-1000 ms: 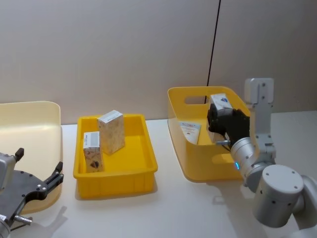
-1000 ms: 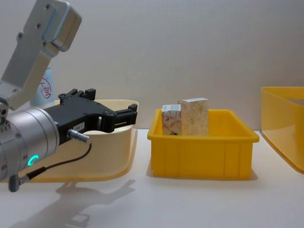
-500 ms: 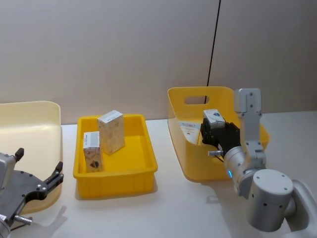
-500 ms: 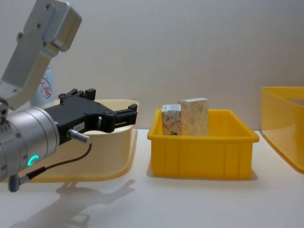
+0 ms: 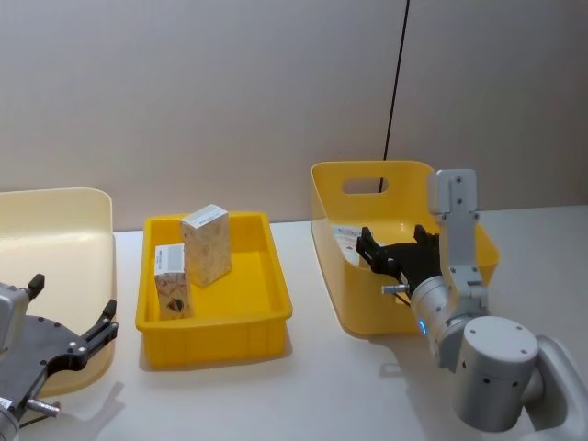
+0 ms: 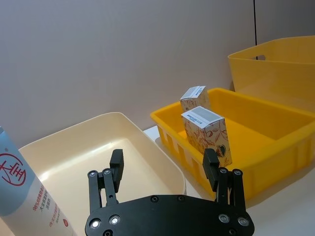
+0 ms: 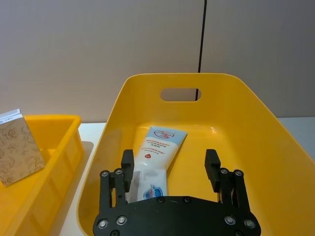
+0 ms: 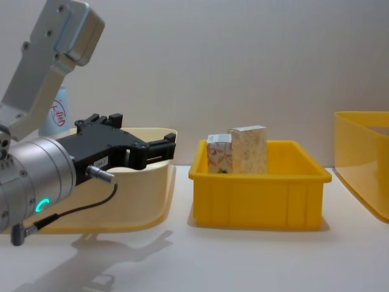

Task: Bimanual collaborative sorting of washing and personal care products

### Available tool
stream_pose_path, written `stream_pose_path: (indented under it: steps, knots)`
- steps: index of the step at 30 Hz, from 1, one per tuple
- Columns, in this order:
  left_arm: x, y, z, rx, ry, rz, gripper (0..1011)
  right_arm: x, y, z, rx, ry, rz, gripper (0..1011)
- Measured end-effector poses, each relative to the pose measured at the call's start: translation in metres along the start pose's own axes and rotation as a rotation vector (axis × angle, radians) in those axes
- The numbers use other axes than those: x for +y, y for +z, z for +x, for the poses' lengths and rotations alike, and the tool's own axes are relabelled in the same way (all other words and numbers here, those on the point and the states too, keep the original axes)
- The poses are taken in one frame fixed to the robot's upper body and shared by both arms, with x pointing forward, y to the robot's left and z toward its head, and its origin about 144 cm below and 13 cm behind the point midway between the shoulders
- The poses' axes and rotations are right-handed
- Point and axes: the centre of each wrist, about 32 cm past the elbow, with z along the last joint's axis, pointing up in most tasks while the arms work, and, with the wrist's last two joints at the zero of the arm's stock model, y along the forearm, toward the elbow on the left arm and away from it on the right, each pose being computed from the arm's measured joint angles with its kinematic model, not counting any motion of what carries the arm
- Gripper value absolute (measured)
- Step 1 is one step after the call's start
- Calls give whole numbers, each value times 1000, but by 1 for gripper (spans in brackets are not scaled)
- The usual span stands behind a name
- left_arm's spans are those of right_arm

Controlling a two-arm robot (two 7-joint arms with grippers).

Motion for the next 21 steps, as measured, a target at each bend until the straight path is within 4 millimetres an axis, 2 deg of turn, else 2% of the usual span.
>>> stream_pose_path:
  steps: [6,21]
  knots:
    - [0,0,0,0,0,0,1003,0,0,0,0,1,-1,1000]
    - [0,0,0,0,0,0,1003,-3,0,1,15,35,115,1001]
